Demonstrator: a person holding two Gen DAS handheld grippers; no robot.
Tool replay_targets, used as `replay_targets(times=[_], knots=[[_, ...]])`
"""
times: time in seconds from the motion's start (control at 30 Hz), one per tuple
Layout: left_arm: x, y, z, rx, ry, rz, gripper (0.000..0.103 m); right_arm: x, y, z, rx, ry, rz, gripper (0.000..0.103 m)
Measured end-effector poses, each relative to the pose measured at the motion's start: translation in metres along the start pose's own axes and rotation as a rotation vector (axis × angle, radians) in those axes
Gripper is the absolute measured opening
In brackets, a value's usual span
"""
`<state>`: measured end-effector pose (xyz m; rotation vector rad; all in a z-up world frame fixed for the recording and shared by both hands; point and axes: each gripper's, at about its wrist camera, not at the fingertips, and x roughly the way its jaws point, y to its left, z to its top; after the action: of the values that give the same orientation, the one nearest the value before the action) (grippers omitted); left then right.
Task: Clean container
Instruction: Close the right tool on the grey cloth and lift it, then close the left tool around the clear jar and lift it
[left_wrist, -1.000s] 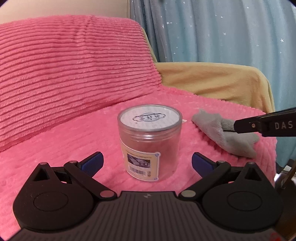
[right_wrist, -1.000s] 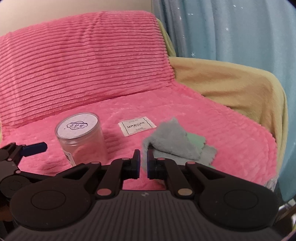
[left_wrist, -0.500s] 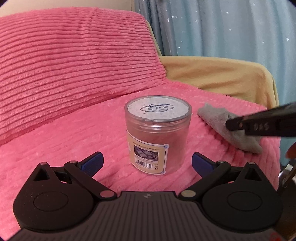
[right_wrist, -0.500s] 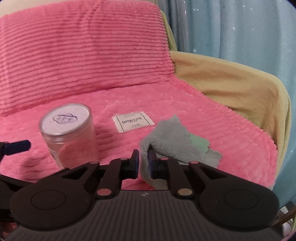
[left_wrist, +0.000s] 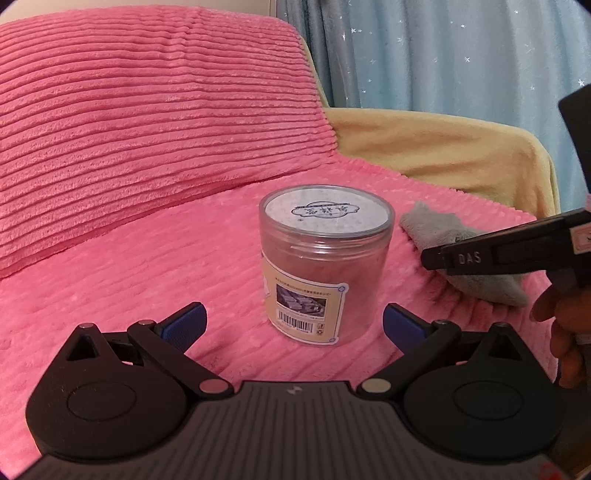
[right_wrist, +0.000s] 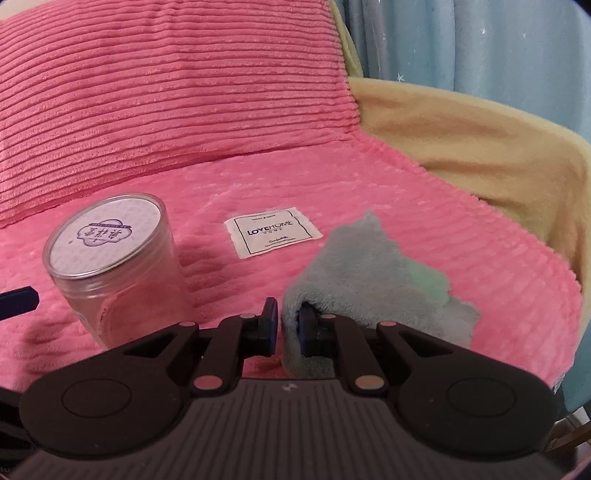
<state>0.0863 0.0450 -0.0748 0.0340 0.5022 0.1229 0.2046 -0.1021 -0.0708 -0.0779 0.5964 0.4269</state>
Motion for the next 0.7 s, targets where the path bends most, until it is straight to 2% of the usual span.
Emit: replay_targets(times=[0.2,0.43,0.53,0.6,0.7], knots=[[0.002,0.0,0.002,0.025,-0.022,-0.002,0.102,-0.004,-0.001,-0.003,0.026,0.01,-0.007,0.005],[0.008,-0.002,0.012,0.06,-0.076,-0.006,0.102,-0.022,-0.013,0.0,0.07,-0.07,0.003,0.005],[0.017,-0.005,0.017,0.077,-0.086,-0.045,0.101,-0.029,-0.017,0.002,0.087,-0.101,0.008,0.005],[0.024,-0.007,0.018,0.085,-0.077,-0.063,0.1,-0.032,-0.016,0.003,0.074,-0.111,0.033,0.005],[0.033,-0.009,0.02,0.1,-0.058,-0.082,0.09,-0.034,-0.011,0.004,0.041,-0.121,0.082,0.005]])
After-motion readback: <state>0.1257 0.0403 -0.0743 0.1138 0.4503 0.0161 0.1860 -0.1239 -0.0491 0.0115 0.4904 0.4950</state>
